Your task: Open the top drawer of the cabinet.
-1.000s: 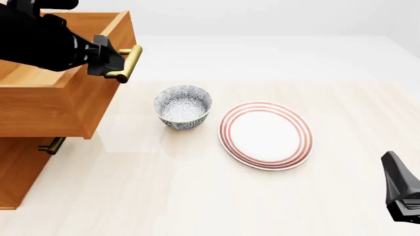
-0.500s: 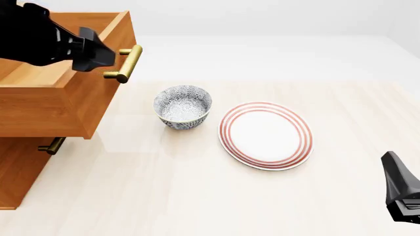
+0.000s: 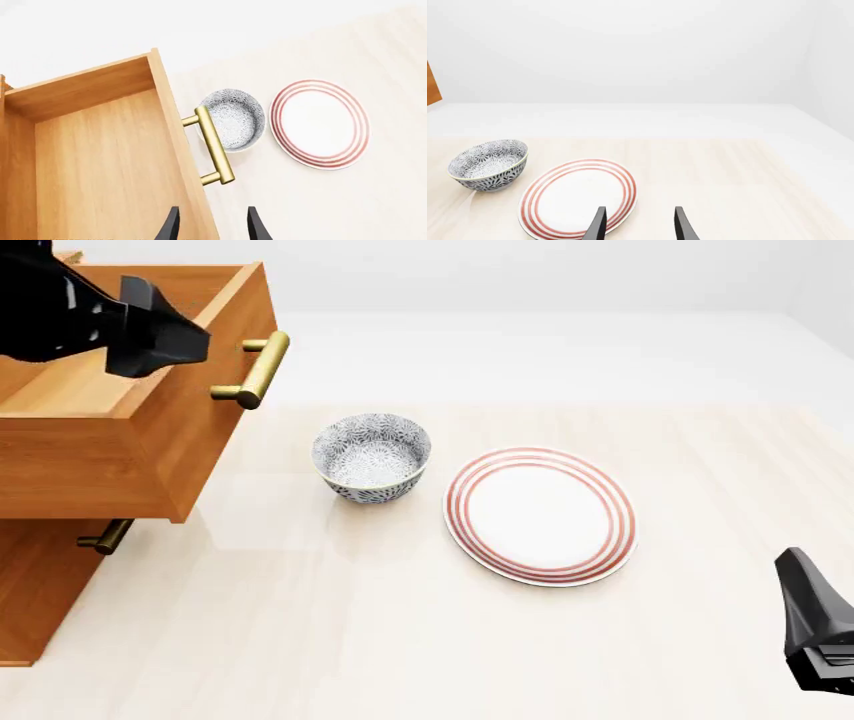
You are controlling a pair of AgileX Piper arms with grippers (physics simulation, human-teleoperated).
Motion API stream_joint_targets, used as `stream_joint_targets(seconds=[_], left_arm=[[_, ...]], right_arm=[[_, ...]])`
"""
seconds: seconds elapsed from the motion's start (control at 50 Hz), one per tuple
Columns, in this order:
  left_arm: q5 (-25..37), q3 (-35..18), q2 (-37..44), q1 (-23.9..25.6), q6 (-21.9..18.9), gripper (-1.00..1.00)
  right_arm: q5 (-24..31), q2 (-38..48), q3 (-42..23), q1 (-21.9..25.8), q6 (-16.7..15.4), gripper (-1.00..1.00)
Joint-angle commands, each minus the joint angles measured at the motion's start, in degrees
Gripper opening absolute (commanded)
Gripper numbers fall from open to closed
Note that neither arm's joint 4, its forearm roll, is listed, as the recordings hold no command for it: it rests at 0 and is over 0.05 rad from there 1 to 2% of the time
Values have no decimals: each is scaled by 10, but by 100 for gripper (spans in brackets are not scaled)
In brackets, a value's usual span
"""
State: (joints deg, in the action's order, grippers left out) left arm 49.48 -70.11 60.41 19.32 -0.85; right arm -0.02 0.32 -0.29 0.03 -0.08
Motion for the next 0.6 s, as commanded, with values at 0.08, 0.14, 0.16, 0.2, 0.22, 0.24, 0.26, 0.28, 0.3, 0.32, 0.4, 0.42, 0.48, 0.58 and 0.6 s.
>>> stream_joint_targets(seconds=[0.08, 0.14, 0.16, 0.2, 0.22, 0.24, 0.26, 0.28, 0.3, 0.32, 0.4, 0.42, 0.48, 0.58, 0.6], left_arm=[[-12, 20, -36, 3, -8, 100], [-12, 19, -47, 2, -11, 100], [-11, 19, -51, 2, -11, 100], [-11, 21, -56, 1, -13, 100], [-10, 22, -58, 1, -13, 100], [-9, 23, -61, 0, -14, 100], [-9, 25, -63, 1, -15, 100], [-9, 25, -65, 1, -15, 100], [-8, 26, -67, 1, -15, 100], [-7, 25, -71, 1, -16, 100], [5, 16, -87, -2, -20, 100], [7, 14, -90, -3, -23, 100], [12, 12, -98, -5, -25, 100], [10, 16, -110, -5, -32, 100], [8, 17, -112, -6, -34, 100]], right_arm=[[0, -1, 0, 0, 0, 100], [0, -1, 0, 0, 0, 100], [0, -1, 0, 0, 0, 100], [0, -1, 0, 0, 0, 100], [0, -1, 0, 0, 0, 100], [0, -1, 0, 0, 0, 100], [0, -1, 0, 0, 0, 100], [0, -1, 0, 0, 0, 100], [0, -1, 0, 0, 0, 100], [0, -1, 0, 0, 0, 100], [0, -1, 0, 0, 0, 100], [0, -1, 0, 0, 0, 100], [0, -1, 0, 0, 0, 100], [0, -1, 0, 0, 0, 100], [0, -1, 0, 0, 0, 100]])
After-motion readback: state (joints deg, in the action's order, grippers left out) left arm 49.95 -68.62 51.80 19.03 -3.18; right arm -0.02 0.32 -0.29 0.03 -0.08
